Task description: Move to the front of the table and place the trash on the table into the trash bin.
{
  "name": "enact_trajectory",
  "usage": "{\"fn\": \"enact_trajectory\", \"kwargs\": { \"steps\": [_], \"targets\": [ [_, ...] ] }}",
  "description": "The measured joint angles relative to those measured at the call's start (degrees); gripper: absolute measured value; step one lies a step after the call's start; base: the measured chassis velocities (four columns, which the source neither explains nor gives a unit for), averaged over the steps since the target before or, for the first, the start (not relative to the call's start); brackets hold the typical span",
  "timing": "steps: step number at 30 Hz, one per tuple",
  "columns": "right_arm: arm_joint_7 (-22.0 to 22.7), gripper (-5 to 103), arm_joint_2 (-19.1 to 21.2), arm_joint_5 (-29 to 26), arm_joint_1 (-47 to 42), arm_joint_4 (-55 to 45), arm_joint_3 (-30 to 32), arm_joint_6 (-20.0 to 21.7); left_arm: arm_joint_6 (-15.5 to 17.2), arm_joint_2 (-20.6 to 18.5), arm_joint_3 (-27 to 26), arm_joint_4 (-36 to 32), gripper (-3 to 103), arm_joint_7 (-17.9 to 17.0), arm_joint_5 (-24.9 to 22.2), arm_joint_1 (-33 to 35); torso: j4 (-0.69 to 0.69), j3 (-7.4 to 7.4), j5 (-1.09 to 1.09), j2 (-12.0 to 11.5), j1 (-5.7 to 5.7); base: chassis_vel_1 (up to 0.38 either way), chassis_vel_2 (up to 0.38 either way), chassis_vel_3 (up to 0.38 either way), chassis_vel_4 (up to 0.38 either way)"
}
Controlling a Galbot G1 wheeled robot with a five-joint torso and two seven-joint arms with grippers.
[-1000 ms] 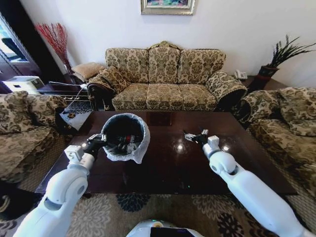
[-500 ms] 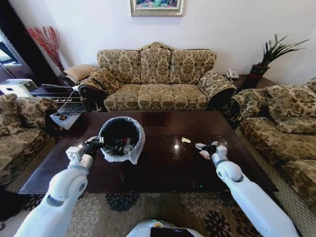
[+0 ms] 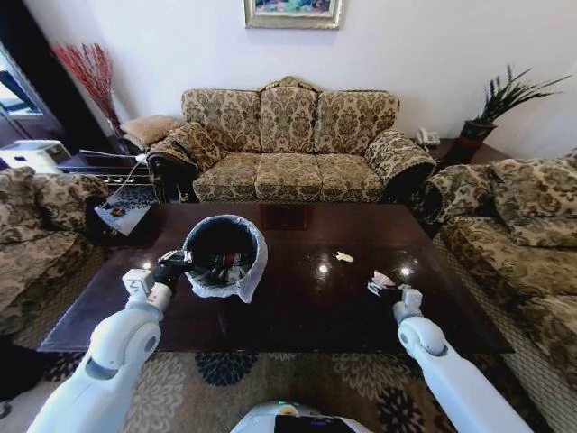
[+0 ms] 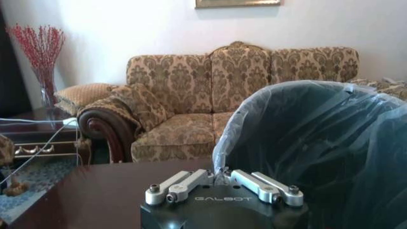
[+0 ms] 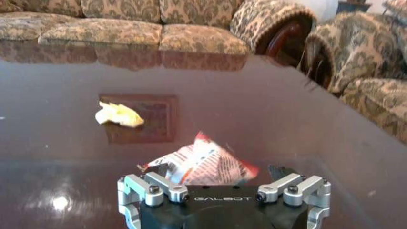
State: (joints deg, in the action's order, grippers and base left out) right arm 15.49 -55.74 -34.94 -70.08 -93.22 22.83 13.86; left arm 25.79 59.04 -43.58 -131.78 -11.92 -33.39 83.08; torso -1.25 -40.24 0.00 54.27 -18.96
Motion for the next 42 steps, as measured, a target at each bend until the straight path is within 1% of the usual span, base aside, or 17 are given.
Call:
{"fn": "enact_trajectory", "kwargs": {
  "steps": [3,8,11,14,16,17,19,21,22,26,27,29,32,36,38,40,42],
  "targets": [
    [-2.57,100,-0.53,-0.45,1.54,1.74,-0.2,-0.86,0.14,0.18,0.37,-0.44,2,-0.03,0.13,0.04,-0.02,0.0,0.0,0.0,0.0,0.0,0.0,0.0,0.0],
    [-3.03,102,-1.19,-0.84,4.03,2.8,-1.91,-0.25,0.28,0.45,0.55,-1.09,2,-0.05,0.27,0.22,0.0,0.0,0.0,0.0,-0.01,0.0,0.0,0.0,0.0],
    [-2.96,96,-1.6,-1.24,5.33,3.8,-2.8,0.11,0.32,0.51,0.51,-1.57,2,-0.07,0.29,0.49,-0.02,0.0,0.0,0.0,-0.01,0.0,0.0,0.0,0.0],
    [-2.55,82,-2.14,-1.59,5.78,5.29,-2.88,0.42,0.33,0.21,0.24,-1.86,2,-0.08,0.24,0.5,-0.01,0.0,-0.01,0.0,-0.01,0.0,0.0,0.0,0.0],
    [-2.43,82,-2.31,-1.65,5.82,5.75,-2.82,0.43,0.33,0.08,0.15,-1.93,2,-0.07,0.18,0.5,0.01,0.0,0.0,0.0,-0.01,0.0,0.0,0.0,0.0],
    [-2.4,70,-2.44,-1.7,5.84,6.23,-2.75,0.4,0.33,-0.02,0.03,-2.02,2,-0.06,0.12,0.49,0.01,0.0,0.0,0.0,-0.01,0.0,0.0,0.0,0.0],
    [-2.4,70,-2.47,-1.72,5.85,6.47,-2.71,0.36,0.33,-0.05,-0.01,-2.08,2,-0.06,0.1,0.49,0.01,0.0,-0.01,0.0,-0.01,0.0,0.0,0.0,0.0],
    [-2.37,59,-2.57,-1.73,5.86,6.65,-2.61,0.19,0.33,-0.04,-0.02,-2.22,2,-0.05,0.09,0.47,0.01,0.0,-0.02,0.0,0.0,0.0,0.0,0.0,0.0],
    [-2.37,59,-2.57,-1.73,5.86,6.65,-2.61,0.19,0.33,-0.04,-0.02,-2.22,2,-0.05,0.09,0.47,0.01,0.0,-0.02,0.0,0.0,0.0,0.0,0.0,0.0],
    [-1.62,38,-2.86,-1.91,5.51,5.72,-2.4,-0.03,0.31,0.13,0.23,-2.67,2,-0.05,0.06,0.4,0.01,0.0,-0.02,0.0,0.0,0.0,0.0,0.0,0.0],
    [-1.62,38,-2.86,-1.91,5.51,5.72,-2.4,-0.03,0.31,0.13,0.23,-2.67,2,-0.05,0.06,0.4,0.01,0.0,-0.02,0.0,0.0,0.0,0.0,0.0,0.0],
    [-1.27,28,-3.26,-1.94,5.38,5.57,-2.37,-0.21,0.31,0.01,0.2,-3.17,2,-0.11,0.0,0.56,0.02,0.0,-0.03,0.0,0.0,0.0,0.0,0.0,0.0],
    [-0.88,25,-3.75,-1.95,5.36,5.56,-2.35,-0.48,0.31,-0.46,-0.02,-3.7,2,-0.12,-0.13,0.86,0.02,0.0,-0.04,0.0,0.0,0.0,0.0,0.0,0.0],
    [-0.1,15,-4.27,-1.94,4.98,2.52,-1.89,-1.18,0.31,-1.11,-0.32,-4.66,2,-0.28,-0.22,1.28,0.0,-0.02,0.1,-0.02,-0.01,0.0,0.0,0.0,0.0],
    [0.71,12,-3.07,-1.88,4.97,-5.2,-0.71,-1.74,0.31,-0.89,-0.22,-5.35,2,-0.35,-0.21,1.83,-0.01,-0.02,0.0,-0.02,-0.02,0.0,0.0,0.0,0.0],
    [0.87,12,-2.47,-2.05,5.11,-7.39,-0.67,-1.72,0.31,-0.84,-0.17,-5.45,2,-0.36,-0.21,1.95,0.01,-0.02,0.0,-0.02,-0.02,0.0,0.0,0.0,0.0],
    [1.88,12,0.47,-4.63,7.48,-16.9,-1.33,-0.51,0.37,-0.65,0.19,-5.74,2,-0.36,-0.14,2.36,0.0,-0.01,0.0,-0.01,-0.01,0.0,0.0,0.0,0.0]
  ]
}}
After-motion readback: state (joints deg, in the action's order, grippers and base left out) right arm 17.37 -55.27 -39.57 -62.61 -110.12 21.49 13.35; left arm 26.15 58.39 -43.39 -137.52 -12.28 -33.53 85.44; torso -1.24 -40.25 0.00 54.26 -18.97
